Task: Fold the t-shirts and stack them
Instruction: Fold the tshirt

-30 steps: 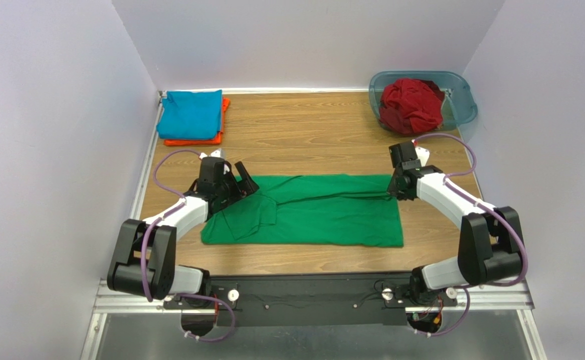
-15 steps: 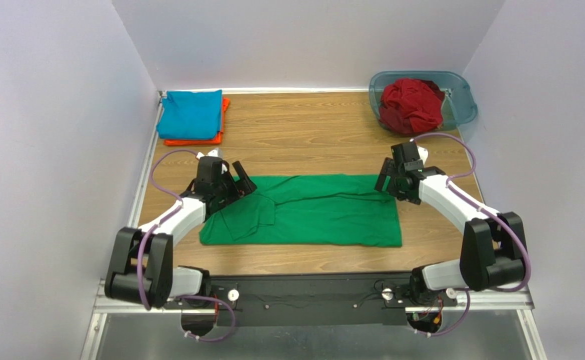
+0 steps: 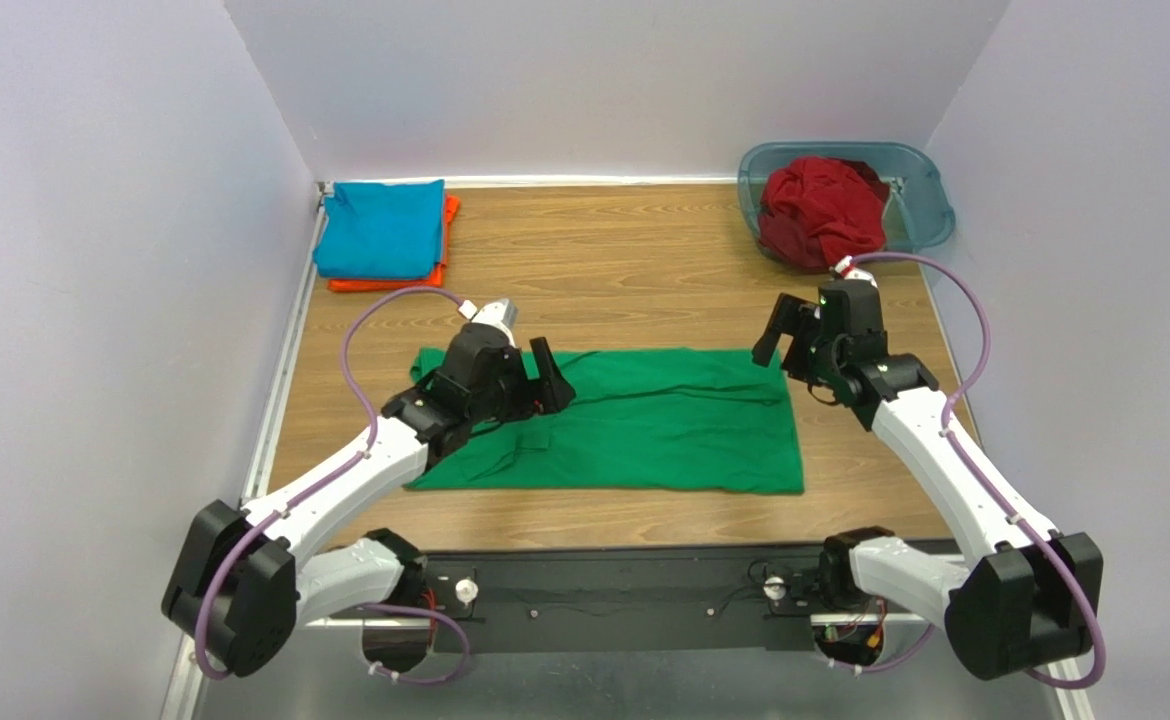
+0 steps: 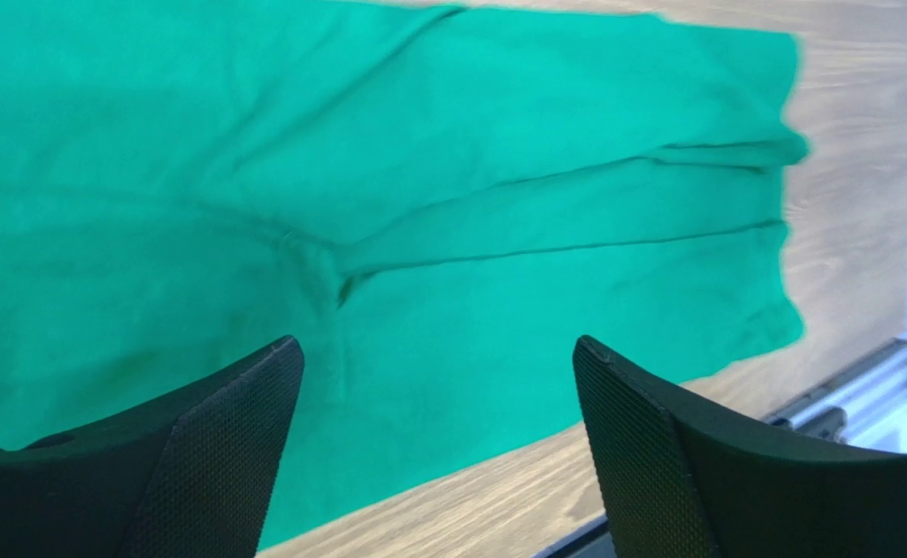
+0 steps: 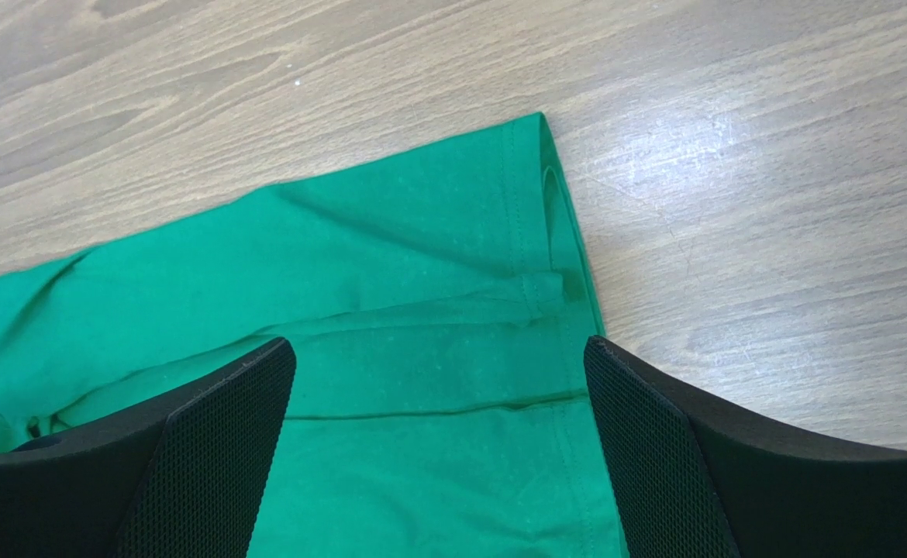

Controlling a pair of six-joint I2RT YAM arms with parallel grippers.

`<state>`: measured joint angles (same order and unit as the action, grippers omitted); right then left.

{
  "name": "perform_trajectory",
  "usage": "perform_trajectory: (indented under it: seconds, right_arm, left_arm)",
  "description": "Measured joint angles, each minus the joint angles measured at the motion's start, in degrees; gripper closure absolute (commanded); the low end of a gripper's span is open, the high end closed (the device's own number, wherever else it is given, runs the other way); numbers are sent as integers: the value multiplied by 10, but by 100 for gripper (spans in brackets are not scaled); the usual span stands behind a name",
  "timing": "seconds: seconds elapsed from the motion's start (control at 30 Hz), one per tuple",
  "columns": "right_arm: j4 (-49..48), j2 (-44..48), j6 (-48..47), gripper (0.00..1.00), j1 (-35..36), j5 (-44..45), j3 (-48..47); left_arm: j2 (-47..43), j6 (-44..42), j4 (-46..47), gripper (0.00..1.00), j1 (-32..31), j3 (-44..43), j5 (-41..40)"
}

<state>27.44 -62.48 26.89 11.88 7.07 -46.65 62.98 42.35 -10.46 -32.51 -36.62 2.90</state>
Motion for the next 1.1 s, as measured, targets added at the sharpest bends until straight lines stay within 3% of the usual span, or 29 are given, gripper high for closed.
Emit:
perform_trajectory:
  seconds: [0.2,0.33,0.6,0.93,1.1]
  right_arm:
    - [1,-5,0,0,0,-5,6]
    - [1,-11,0,0,0,-6,9]
    - [1,-13,0,0,0,-5,13]
    - [1,-13,0,0,0,-5,13]
    - [1,-13,0,0,0,-5,13]
  left_arm:
    - [18,22,-30,44,-21,14,-25]
    - [57,26,-38,54,-38,14,-26]
    - [135,20,-64,57,-57,-3,-33]
    - [156,20,-85,62,-60,-22,-57]
    - [174,16,-88,78,-63,-27,-60]
